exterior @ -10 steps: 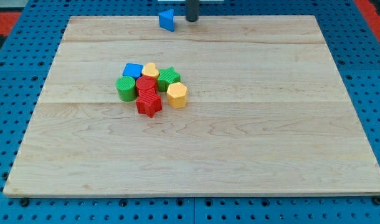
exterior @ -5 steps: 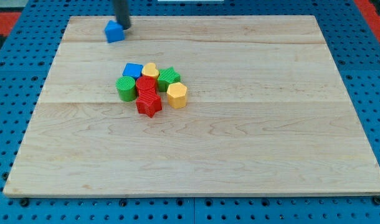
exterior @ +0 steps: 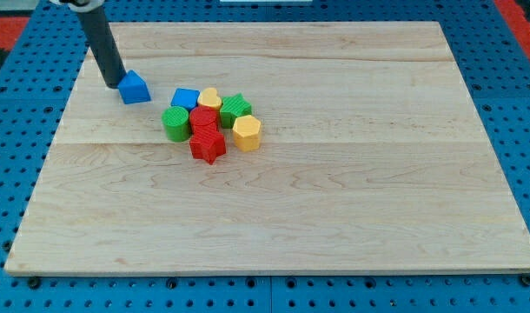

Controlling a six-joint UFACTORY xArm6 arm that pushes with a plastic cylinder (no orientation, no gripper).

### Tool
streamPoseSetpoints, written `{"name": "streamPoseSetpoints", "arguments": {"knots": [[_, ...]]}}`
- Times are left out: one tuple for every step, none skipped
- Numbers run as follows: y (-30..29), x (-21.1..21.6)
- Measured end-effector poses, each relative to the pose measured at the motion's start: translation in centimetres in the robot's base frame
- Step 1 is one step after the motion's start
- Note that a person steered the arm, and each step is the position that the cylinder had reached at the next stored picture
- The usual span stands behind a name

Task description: Slide the blue triangle closer to the green circle

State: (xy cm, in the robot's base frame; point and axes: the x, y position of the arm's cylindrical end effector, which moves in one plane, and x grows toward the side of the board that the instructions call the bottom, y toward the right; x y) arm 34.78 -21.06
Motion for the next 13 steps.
{"name": "streamPoseSetpoints", "arguments": {"knots": [[-0.7, -2.9], [0.2, -4.9], [2.7, -5.2], [3.1, -3.6], [3.6, 1.0], [1.9, 4.0], [0.0, 1.3], [-1.2, 3.4], [-1.2, 7.5], [-1.8, 9.2], [0.8, 10.0], [1.8, 10.0], [0.9, 12.7]]}}
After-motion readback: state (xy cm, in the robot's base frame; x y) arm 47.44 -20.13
